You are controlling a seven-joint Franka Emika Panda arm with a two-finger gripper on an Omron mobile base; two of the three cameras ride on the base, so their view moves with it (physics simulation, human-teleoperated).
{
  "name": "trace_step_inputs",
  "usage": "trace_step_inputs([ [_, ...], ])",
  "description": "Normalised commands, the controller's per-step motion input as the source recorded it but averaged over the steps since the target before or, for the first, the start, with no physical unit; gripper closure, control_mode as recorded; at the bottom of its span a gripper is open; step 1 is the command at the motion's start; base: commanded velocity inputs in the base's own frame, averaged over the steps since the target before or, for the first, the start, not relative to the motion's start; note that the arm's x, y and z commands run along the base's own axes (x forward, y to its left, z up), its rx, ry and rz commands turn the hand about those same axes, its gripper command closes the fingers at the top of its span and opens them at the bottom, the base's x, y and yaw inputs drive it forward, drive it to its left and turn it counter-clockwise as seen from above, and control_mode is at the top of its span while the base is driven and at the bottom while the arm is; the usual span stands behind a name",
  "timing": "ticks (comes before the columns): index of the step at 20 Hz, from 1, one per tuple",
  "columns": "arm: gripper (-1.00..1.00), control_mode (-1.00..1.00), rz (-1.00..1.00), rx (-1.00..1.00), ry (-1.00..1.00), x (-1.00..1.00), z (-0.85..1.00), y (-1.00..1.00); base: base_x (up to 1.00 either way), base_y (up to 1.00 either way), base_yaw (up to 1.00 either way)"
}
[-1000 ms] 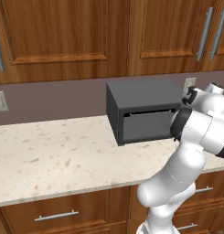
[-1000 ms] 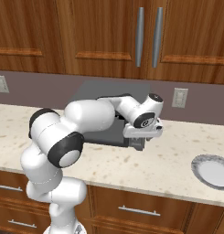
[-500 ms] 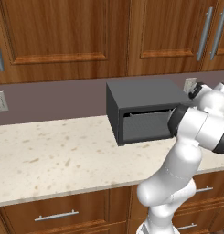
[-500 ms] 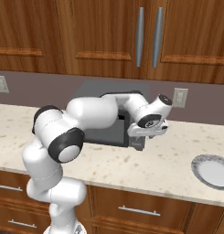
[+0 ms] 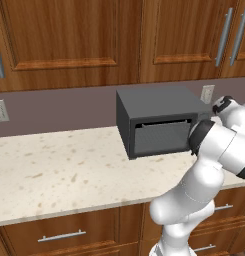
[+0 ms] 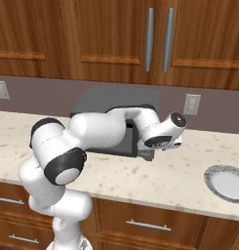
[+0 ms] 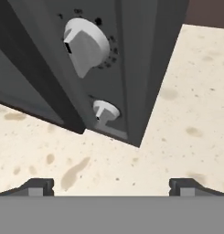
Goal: Pick up the bagel from the plate, place it on the toaster oven rack, close the door, and set the timer.
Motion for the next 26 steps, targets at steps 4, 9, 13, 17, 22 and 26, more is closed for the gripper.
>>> trace_step_inputs([
  [4,-1.0,-1.0,-0.18,0.0,0.41,0.2,0.0,0.0,0.0,0.0,0.0],
  [9,-1.0,-1.0,-0.1,0.03,0.31,0.29,-0.01,0.0,0.0,0.0,0.0],
  [13,-1.0,-1.0,-0.01,0.0,-0.04,0.02,-0.22,0.0,0.0,0.0,0.0],
  [17,-1.0,-1.0,0.0,0.0,-0.2,0.0,-0.24,0.0,0.0,0.0,0.0],
  [22,-1.0,-1.0,-0.01,0.0,-0.2,0.0,-0.17,0.0,0.0,0.0,0.0],
  [26,-1.0,-1.0,-0.04,0.0,-0.12,0.06,-0.07,0.0,0.0,0.0,0.0],
])
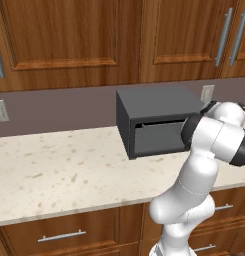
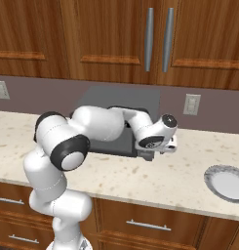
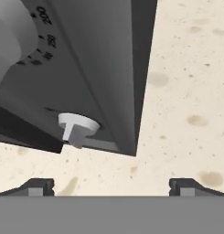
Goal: Pick up the bagel from the plate, place it on the toaster oven rack, close the door, and set the timer.
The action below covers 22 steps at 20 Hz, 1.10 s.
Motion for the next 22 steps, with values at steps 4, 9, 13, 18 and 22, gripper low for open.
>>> trace_step_inputs([
  [4,-1.0,-1.0,-0.05,0.0,-0.02,0.32,0.0,0.0,0.0,0.0,0.0],
  [9,-1.0,-1.0,-0.04,0.0,0.0,0.15,0.0,0.0,0.0,0.0,0.0],
  [13,-1.0,-1.0,-0.04,0.0,0.0,0.17,0.0,-0.07,0.0,0.0,0.0],
  [18,-1.0,-1.0,-0.02,0.0,0.0,0.01,0.0,-0.01,0.0,0.0,0.0],
  [22,-1.0,-1.0,-0.02,0.0,-0.02,0.04,0.0,0.0,0.0,0.0,0.0],
])
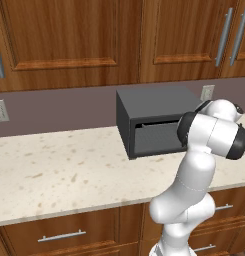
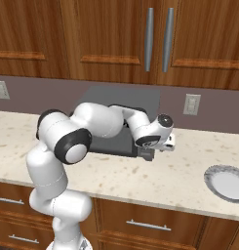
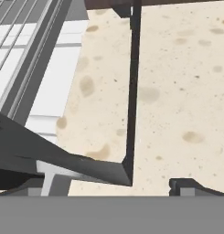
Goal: Pick up the bagel from the plate, place it on the toaster oven rack, close the door, and set the timer.
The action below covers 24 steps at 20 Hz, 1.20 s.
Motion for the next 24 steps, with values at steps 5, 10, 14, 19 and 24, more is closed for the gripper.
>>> trace_step_inputs([
  [5,-1.0,-1.0,-0.03,0.0,-0.04,0.24,0.0,0.0,0.0,0.0,0.0],
  [10,-1.0,-1.0,-0.03,0.0,-0.03,0.47,0.0,0.0,0.0,0.0,0.0],
  [14,1.0,-1.0,-0.01,0.02,0.0,0.62,0.0,-0.01,0.0,0.0,0.0],
  [19,1.0,-1.0,0.0,0.15,0.03,0.72,0.0,-0.37,0.0,0.0,0.0],
  [24,1.0,-1.0,0.0,0.24,0.03,0.64,0.0,-0.62,0.0,0.0,0.0],
])
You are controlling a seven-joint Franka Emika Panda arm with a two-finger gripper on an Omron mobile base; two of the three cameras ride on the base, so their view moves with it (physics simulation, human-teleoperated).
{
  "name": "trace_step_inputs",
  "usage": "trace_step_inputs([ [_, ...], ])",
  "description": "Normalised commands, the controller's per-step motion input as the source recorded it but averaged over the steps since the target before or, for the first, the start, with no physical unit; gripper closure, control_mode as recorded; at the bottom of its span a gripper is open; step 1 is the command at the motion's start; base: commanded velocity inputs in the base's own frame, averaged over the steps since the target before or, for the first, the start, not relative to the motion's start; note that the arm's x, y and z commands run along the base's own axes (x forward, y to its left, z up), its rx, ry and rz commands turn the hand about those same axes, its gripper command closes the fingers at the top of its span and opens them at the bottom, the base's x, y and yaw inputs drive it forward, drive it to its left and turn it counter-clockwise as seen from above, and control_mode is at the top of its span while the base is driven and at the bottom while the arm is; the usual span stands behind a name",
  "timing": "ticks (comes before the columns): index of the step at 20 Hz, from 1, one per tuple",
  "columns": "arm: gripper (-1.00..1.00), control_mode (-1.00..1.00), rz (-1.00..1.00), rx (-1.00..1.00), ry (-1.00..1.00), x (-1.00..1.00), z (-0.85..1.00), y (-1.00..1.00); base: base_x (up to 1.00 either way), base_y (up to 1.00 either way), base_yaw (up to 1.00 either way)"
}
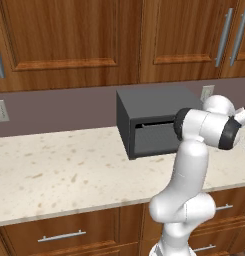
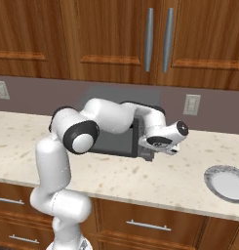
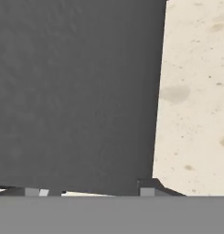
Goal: Pick up the bagel from the plate, place it on the toaster oven rack, close the door, and set the timer.
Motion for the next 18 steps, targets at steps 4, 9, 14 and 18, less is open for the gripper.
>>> trace_step_inputs([
  [4,1.0,-1.0,0.0,0.24,0.0,0.6,0.0,-0.58,0.0,0.0,0.0],
  [9,1.0,-1.0,0.0,0.23,0.0,0.42,0.0,-0.58,0.0,0.0,0.0],
  [14,1.0,-1.0,0.0,0.21,0.0,0.31,0.0,-0.5,0.0,0.0,0.0],
  [18,1.0,-1.0,0.0,0.15,0.0,0.24,0.0,-0.34,0.0,0.0,0.0],
])
